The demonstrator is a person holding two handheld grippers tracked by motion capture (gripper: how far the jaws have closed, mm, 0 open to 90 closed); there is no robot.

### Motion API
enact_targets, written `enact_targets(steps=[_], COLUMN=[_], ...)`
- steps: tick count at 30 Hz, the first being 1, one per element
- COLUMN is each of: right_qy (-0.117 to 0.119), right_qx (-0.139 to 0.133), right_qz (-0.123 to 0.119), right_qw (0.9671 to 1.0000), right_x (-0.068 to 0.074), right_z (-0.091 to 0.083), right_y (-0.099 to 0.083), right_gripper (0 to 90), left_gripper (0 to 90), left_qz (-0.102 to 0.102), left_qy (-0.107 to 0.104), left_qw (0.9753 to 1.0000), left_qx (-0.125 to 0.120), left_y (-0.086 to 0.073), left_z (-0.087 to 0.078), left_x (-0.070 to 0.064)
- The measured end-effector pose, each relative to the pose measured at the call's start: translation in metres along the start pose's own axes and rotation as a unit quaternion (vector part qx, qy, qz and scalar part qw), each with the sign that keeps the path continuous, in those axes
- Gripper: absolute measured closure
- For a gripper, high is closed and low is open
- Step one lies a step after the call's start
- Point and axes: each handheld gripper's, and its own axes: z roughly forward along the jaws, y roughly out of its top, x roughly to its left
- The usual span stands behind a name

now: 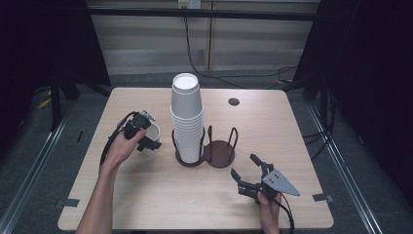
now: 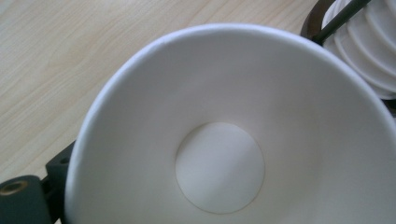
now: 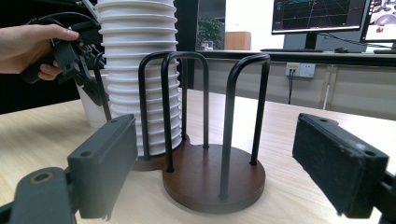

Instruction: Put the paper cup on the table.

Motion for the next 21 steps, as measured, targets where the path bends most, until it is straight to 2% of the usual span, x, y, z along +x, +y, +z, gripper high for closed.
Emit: enact_targets(steps=[5, 8, 13, 15, 16, 18, 19, 20, 21], right_qy=[0.0, 0.0, 0.0, 0.0, 0.0, 0.0, 0.0, 0.0, 0.0], right_qx=[0.0, 0.0, 0.0, 0.0, 0.0, 0.0, 0.0, 0.0, 0.0], right_qz=[0.0, 0.0, 0.0, 0.0, 0.0, 0.0, 0.0, 0.0, 0.0], right_qw=[1.0, 1.0, 1.0, 1.0, 1.0, 1.0, 1.0, 1.0, 1.0], right_x=[0.0, 0.0, 0.0, 0.0, 0.0, 0.0, 0.0, 0.0, 0.0], right_z=[0.0, 0.0, 0.0, 0.0, 0.0, 0.0, 0.0, 0.0, 0.0], right_y=[0.0, 0.0, 0.0, 0.0, 0.0, 0.0, 0.0, 0.0, 0.0], right_gripper=[13.4, 13.4, 13.4, 13.4, 13.4, 13.4, 13.4, 13.4, 13.4], left_gripper=[6.4, 7.7, 9.6, 15.5, 16.7, 16.2, 16.2, 16.2, 16.2], left_qz=[0.005, 0.013, 0.007, -0.006, -0.006, -0.026, -0.026, -0.039, -0.042], left_qy=[0.009, 0.023, 0.019, 0.013, 0.008, 0.003, -0.002, 0.0, -0.005], left_qw=[0.9999, 0.9994, 0.9994, 0.9993, 0.9993, 0.9986, 0.9987, 0.9979, 0.9977], left_qx=[-0.012, -0.023, -0.027, -0.035, -0.035, -0.047, -0.044, -0.051, -0.054], left_y=[-0.009, -0.013, -0.021, -0.026, -0.028, -0.033, -0.035, -0.038, -0.04], left_z=[0.0, 0.0, 0.0, 0.0, 0.0, 0.001, 0.001, 0.002, 0.001], left_x=[0.0, -0.003, -0.001, 0.0, 0.001, 0.002, 0.003, 0.002, 0.004])
